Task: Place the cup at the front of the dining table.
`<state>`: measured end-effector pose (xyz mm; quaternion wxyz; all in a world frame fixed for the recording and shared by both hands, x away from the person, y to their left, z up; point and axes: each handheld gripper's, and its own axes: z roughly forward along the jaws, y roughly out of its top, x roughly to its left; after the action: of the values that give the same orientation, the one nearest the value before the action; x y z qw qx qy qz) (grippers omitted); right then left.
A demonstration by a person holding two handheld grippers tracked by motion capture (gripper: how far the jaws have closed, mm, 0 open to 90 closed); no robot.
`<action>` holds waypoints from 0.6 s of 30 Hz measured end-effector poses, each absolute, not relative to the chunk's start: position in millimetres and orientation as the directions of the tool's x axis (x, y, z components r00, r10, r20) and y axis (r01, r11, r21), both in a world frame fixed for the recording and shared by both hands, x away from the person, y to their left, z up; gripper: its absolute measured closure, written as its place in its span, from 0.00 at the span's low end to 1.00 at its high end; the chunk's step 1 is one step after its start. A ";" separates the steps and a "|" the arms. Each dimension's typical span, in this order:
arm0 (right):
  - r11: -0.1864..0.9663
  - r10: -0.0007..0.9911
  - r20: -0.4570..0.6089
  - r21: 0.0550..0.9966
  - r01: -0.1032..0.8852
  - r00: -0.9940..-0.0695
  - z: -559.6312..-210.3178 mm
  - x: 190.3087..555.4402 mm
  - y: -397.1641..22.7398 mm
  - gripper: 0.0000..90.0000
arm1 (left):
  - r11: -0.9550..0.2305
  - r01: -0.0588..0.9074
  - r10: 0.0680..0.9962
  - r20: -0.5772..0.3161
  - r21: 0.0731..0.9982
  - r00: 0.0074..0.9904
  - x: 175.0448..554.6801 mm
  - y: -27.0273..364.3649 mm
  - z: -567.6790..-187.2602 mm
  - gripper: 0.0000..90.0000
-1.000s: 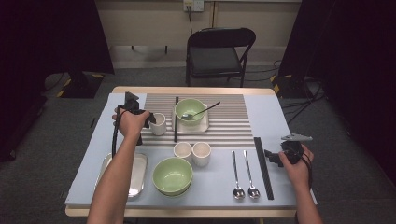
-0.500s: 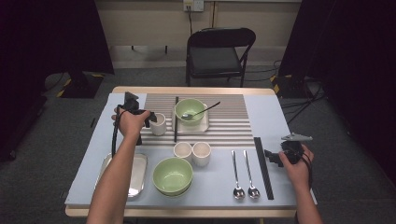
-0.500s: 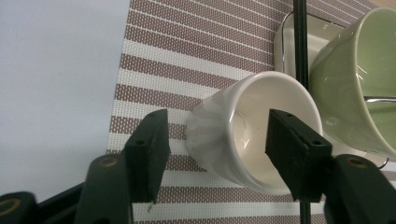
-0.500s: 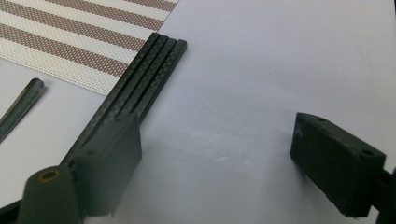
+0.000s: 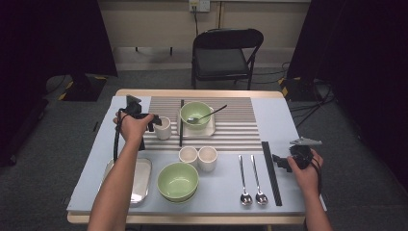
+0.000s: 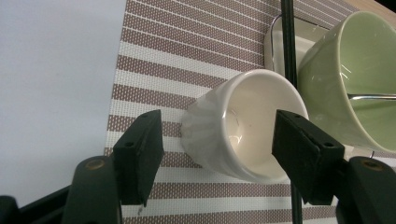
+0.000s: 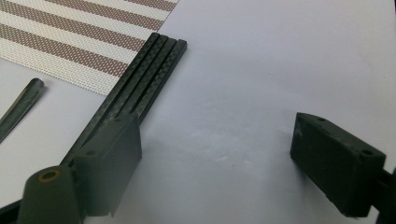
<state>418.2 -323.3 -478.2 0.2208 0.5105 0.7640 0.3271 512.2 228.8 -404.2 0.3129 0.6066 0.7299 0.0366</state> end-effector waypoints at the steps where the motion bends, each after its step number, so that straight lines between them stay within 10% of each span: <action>1: 0.265 0.924 -0.004 0.725 0.635 -0.382 -478.2 418.2 -323.3 0.17 | 0.258 0.865 0.908 -0.415 0.431 -0.063 511.4 229.9 -403.2 0.37; 18: 0.265 0.925 -0.004 0.725 0.635 -0.381 -478.2 418.2 -323.2 0.17 | 0.272 0.847 0.897 -0.439 0.457 -0.051 500.1 240.3 -396.3 0.37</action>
<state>418.2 -323.2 -478.2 0.2211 0.5105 0.7640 0.3268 500.1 240.3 -396.3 0.3343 0.6021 0.7241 0.0377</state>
